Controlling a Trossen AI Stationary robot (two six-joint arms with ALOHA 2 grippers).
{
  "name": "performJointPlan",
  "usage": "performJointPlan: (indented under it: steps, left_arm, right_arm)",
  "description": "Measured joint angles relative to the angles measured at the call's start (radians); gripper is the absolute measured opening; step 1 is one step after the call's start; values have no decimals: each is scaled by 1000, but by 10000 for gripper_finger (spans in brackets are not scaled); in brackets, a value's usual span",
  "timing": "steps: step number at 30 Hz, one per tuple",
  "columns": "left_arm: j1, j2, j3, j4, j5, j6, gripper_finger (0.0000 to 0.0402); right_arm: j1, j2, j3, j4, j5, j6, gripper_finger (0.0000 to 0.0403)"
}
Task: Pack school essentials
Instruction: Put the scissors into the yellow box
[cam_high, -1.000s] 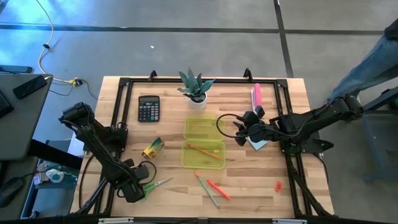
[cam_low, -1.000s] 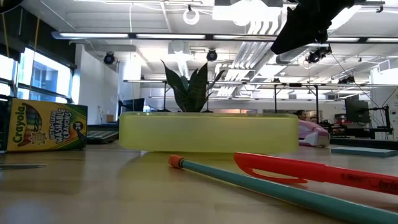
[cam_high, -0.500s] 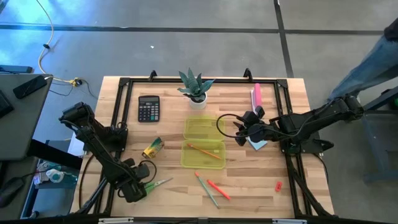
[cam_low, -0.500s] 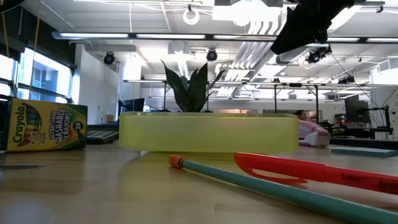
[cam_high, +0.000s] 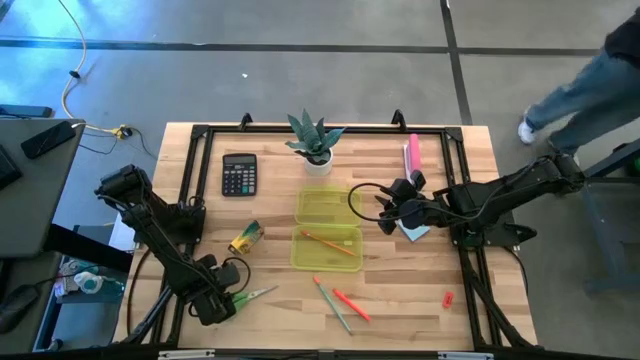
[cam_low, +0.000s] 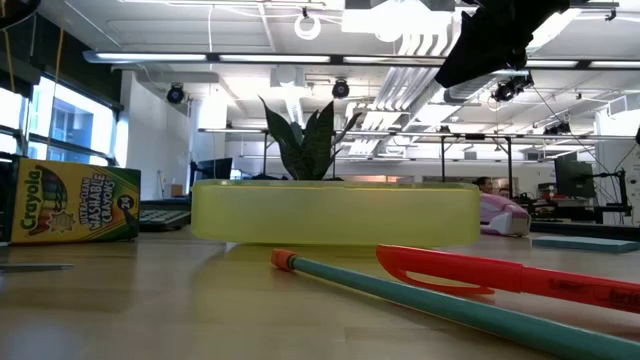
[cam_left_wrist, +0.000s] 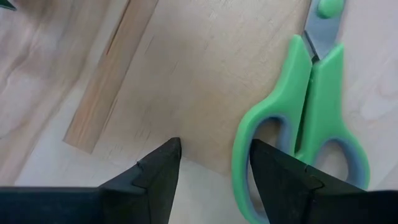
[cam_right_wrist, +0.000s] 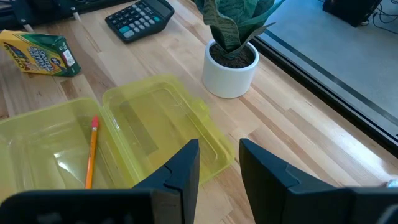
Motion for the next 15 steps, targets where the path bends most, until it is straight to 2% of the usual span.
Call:
performJointPlan:
  steps: [4,15]
  left_arm:
    - [1,7,0,-5,5,-13,161]
    - [-4,42,4,11,5,-30,30]
  right_arm:
    - [0,0,0,0,0,5,105]
    - [0,0,0,-3,0,5,105]
